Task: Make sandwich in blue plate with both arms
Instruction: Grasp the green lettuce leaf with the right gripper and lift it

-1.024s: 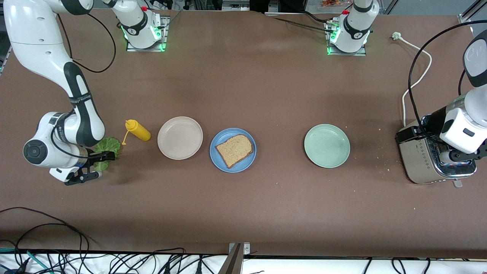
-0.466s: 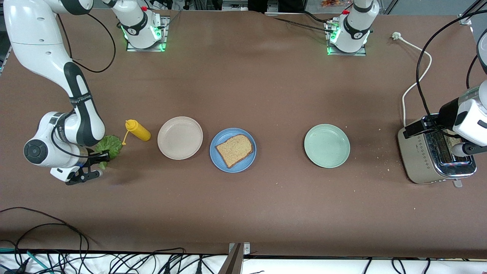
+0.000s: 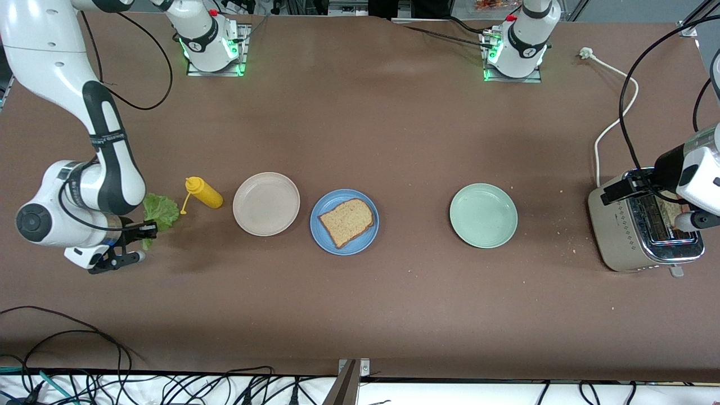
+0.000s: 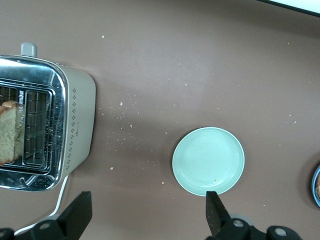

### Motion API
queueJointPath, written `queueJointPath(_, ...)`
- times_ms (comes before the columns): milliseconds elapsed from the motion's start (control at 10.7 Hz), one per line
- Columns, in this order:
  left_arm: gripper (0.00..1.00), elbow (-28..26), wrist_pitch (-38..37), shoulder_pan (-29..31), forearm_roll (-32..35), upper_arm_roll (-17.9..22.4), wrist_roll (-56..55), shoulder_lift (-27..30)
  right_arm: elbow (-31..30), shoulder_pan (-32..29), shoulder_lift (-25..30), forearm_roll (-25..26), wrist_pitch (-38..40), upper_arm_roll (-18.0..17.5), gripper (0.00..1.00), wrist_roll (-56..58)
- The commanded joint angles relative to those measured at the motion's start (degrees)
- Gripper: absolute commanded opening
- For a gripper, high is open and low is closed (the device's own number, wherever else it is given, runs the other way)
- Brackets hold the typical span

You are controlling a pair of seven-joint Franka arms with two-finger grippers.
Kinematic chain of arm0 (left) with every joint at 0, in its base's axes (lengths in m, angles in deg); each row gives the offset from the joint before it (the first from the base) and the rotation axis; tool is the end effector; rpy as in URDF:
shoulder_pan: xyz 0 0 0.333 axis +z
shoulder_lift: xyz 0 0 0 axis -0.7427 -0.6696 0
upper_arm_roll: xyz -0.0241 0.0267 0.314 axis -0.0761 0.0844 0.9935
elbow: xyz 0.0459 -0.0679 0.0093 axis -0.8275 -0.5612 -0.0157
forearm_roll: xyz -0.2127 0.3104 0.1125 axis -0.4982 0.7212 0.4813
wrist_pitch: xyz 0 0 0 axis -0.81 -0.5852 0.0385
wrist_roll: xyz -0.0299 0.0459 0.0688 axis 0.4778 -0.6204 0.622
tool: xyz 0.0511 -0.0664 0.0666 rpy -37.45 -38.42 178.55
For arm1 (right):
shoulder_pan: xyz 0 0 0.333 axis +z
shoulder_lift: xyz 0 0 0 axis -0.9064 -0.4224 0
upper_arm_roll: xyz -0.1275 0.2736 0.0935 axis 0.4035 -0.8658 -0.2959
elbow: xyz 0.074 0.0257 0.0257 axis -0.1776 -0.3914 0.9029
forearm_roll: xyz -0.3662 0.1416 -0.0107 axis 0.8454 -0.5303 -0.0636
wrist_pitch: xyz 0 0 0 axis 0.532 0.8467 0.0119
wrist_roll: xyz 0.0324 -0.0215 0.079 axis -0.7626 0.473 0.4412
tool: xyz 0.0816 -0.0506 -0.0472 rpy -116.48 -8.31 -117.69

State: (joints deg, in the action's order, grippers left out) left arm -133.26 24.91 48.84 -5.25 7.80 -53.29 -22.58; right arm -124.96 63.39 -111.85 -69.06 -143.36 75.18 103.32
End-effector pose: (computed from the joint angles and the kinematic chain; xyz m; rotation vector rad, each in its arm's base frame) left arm 0.6395 0.0053 0.5552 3.0923 0.3752 -0.0687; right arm 0.6829 -0.0604 0.2313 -3.0644 -0.4359 0.2097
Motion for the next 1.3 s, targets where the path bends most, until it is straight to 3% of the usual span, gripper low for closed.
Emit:
queueJointPath(0, 1.00, 0.71, -0.08, 1.41, 1.97, -0.12, 1.12, 1.29, 4.94, 0.04, 1.45, -2.04, 5.23, -0.36, 0.00, 0.91)
queueJointPath(373, 1.00, 0.72, -0.08, 1.41, 2.41, -0.12, 1.13, 1.29, 16.44, -0.31, 2.50, -1.86, 20.15, 0.17, 0.00, 0.82)
queueJointPath(559, 1.00, 0.72, -0.08, 1.32, 2.50, -0.12, 0.95, 1.20, 19.71, -0.22, 3.98, -1.77, 24.04, -0.09, 0.00, -0.57)
queueJointPath(838, 1.00, 0.72, -0.35, 2.11, 2.50, -0.21, 0.86, 1.29, 20.43, 1.18, 6.80, -1.77, 27.03, -2.02, 0.00, -8.29)
queueJointPath(1211, 1.00, 0.45, -0.43, 1.94, 2.41, -0.38, 0.51, 1.20, 20.43, 10.12, 9.00, -1.86, 29.24, -2.47, 0.00, -23.40)
